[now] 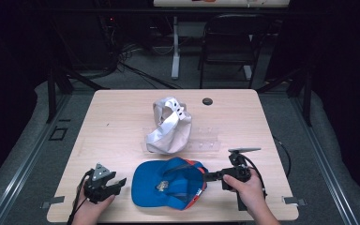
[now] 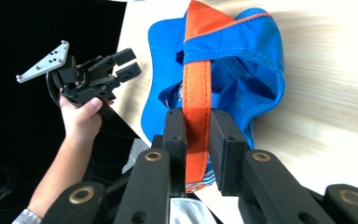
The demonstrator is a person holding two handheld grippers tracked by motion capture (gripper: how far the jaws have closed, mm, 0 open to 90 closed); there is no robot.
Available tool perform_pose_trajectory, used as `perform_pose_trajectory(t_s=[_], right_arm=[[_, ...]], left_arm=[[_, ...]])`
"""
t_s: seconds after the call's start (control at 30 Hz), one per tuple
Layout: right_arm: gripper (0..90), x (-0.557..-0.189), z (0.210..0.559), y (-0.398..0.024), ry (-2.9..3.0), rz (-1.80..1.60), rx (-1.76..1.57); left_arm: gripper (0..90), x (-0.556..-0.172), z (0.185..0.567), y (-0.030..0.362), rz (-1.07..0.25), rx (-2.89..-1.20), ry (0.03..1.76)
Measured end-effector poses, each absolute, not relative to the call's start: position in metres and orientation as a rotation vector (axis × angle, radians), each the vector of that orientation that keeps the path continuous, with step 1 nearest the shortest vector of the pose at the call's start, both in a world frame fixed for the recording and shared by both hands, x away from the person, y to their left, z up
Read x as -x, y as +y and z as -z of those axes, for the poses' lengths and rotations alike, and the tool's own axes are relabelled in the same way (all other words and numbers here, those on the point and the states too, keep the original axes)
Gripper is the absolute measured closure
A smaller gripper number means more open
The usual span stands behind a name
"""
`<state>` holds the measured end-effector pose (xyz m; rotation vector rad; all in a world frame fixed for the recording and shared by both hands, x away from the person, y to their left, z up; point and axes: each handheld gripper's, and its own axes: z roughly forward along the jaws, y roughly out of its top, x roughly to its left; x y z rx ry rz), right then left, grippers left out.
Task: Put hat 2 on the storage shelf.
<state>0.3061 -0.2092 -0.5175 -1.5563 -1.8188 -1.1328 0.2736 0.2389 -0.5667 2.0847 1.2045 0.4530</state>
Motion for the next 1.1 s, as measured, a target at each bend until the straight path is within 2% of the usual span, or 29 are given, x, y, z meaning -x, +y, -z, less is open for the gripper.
perform_pose_trajectory(t_s=[0.5,1.1], right_arm=[[77.9,-0.303,0.489,-0.247,-1.766,1.14,1.603],[78.0,-0.321,0.433,-0.242,-1.576,1.267,1.452]], left_arm=[[48.1,-0.275,0.568,0.24,-0.45,-2.086,1.21],[48.1,-0.275,0.568,0.24,-0.449,-2.087,1.208]])
